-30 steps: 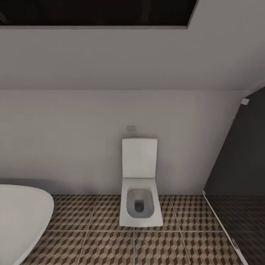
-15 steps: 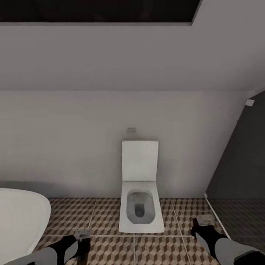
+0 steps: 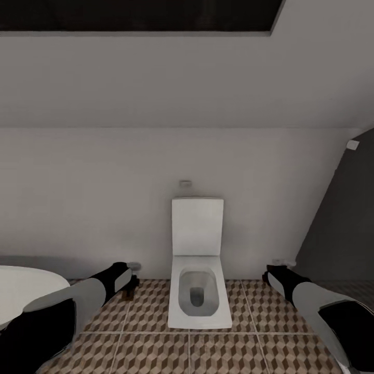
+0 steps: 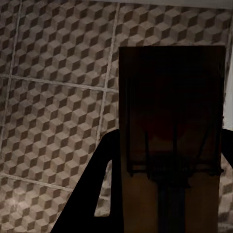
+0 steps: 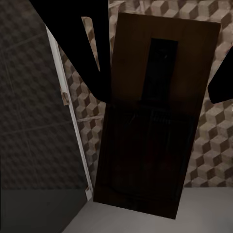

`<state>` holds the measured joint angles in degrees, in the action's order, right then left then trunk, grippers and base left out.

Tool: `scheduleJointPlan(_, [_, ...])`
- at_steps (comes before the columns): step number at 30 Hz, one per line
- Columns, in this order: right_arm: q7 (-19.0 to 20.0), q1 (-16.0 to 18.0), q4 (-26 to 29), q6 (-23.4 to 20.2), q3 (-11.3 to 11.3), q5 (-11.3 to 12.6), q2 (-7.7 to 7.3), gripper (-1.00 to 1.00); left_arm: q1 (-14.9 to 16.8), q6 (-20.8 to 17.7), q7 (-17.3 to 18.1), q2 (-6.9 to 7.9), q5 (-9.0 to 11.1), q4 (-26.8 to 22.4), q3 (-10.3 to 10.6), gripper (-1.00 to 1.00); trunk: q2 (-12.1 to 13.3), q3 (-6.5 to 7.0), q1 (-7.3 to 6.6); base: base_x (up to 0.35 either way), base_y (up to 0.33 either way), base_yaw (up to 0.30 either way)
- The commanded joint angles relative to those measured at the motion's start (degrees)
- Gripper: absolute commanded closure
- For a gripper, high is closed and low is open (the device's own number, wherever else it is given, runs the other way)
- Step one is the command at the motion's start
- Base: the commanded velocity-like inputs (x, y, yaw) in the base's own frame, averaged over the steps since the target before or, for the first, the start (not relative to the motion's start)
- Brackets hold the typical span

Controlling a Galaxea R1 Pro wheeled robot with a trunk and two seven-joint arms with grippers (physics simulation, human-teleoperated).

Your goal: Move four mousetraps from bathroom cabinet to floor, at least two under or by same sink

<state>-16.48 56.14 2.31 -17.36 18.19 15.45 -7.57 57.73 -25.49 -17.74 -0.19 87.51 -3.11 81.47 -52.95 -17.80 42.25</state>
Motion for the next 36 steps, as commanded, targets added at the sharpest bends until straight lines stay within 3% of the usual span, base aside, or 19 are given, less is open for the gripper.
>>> scheduleJointPlan(1, [-0.2, 0.3, 0.2, -0.5, 0.4, 0.6, 0.02, 1.00, 0.8, -0.2, -1.2, 0.02, 0.6, -0.2, 0.4, 1.00, -0.1, -0.08, 0.01, 0.000, 0.000, 0.000])
scheduleJointPlan(5, [1.9, 0.8, 0.1, -0.8, 0.4, 0.9, 0.25, 1.00, 2.3, 0.3, -2.3, 0.83, 0.5, 0.0, 0.5, 1.00, -0.1, -0.08, 0.01, 0.000, 0.000, 0.000])
scheduleJointPlan(8, [5.1, 0.8, -0.1, -1.2, 0.5, 1.3, 0.35, 1.00, 2.4, 3.5, -2.3, 1.76, 0.4, -0.1, 0.7, 1.00, -0.1, -0.08, 0.01, 0.000, 0.000, 0.000])
scheduleJointPlan(11, [6.0, 0.8, 0.1, -4.3, 0.5, 1.1, 0.36, 1.00, 2.4, 5.5, -2.2, 1.54, 0.4, -0.4, 0.7, 1.00, -0.1, -0.08, 0.01, 0.000, 0.000, 0.000])
scheduleJointPlan(17, [6.3, 0.8, 0.2, -5.0, 0.6, 1.0, 0.38, 1.00, 2.4, 6.0, -2.3, 1.64, 0.7, -0.4, 0.5, 1.00, -0.1, -0.08, 0.01, 0.032, -0.003, 0.000])
scheduleJointPlan(28, [6.4, 0.8, 0.5, -4.9, 0.6, 1.0, 0.42, 1.00, 2.4, 6.0, -2.2, 1.93, 0.9, -0.3, 0.4, 1.00, -0.1, -0.08, 0.01, 0.290, -0.007, 0.000])
scheduleJointPlan(36, [6.4, 0.8, 0.5, -4.9, 0.6, 1.0, 0.37, 1.00, 2.3, 6.0, -2.3, 1.03, 1.0, -0.7, 0.4, 1.00, -0.9, -0.44, 0.45, 0.051, 0.000, 0.000])
